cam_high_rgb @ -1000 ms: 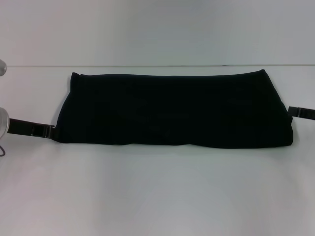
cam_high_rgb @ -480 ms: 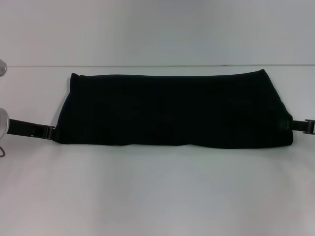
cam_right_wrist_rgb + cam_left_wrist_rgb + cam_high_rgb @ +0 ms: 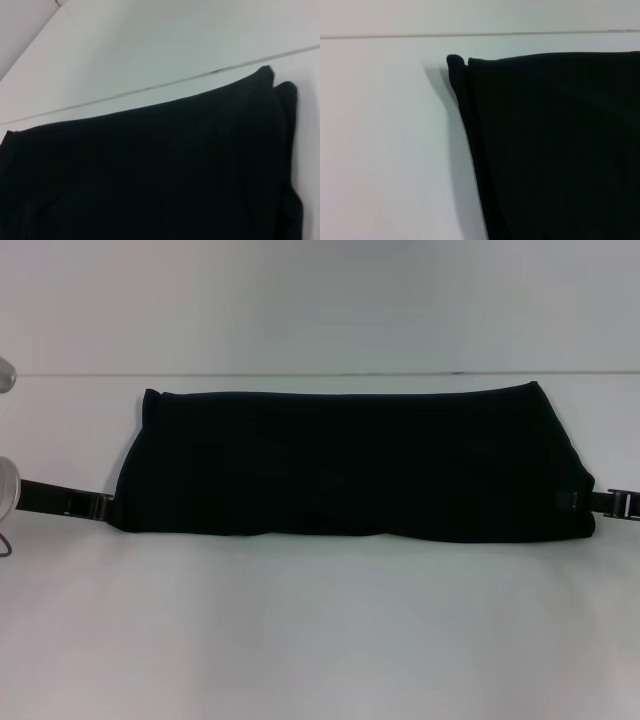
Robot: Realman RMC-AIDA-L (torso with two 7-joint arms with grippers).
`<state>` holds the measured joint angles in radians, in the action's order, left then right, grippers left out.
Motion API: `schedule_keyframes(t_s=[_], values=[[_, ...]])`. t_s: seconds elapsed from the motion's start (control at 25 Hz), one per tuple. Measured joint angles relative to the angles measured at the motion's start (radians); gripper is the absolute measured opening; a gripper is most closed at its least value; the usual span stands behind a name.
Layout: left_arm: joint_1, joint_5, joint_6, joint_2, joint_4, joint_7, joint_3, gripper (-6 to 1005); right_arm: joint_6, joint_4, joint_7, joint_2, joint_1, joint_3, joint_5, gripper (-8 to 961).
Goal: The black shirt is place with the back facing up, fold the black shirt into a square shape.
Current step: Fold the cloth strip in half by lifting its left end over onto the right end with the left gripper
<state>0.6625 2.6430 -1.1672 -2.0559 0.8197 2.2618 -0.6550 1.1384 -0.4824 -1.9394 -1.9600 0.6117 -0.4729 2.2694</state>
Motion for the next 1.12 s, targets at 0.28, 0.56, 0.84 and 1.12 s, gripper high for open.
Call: schedule_keyframes(t_s=[0.28,0.56,0.84,1.12], values=[[0.0,-0.005,0.002,0.0,-0.001,-0.005,0.002,1,-0.005,0.007,0.0,0.008,-0.013,0.009,-0.002,494],[0.001,-0.007,0.011,0.001,-0.002,-0.008,0.004,1,-0.004,0.007,0.011,-0.002,-0.007,0.002,0.001,424],[0.003,-0.007,0.016,0.003,-0.002,-0.008,0.001,1,0.006,0.007,0.036,-0.005,-0.014,-0.004,0.001,353],[0.001,-0.008,0.016,-0.001,-0.002,-0.009,0.003,1,0.007,0.007,0.05,-0.005,-0.016,-0.004,0.0,73]])
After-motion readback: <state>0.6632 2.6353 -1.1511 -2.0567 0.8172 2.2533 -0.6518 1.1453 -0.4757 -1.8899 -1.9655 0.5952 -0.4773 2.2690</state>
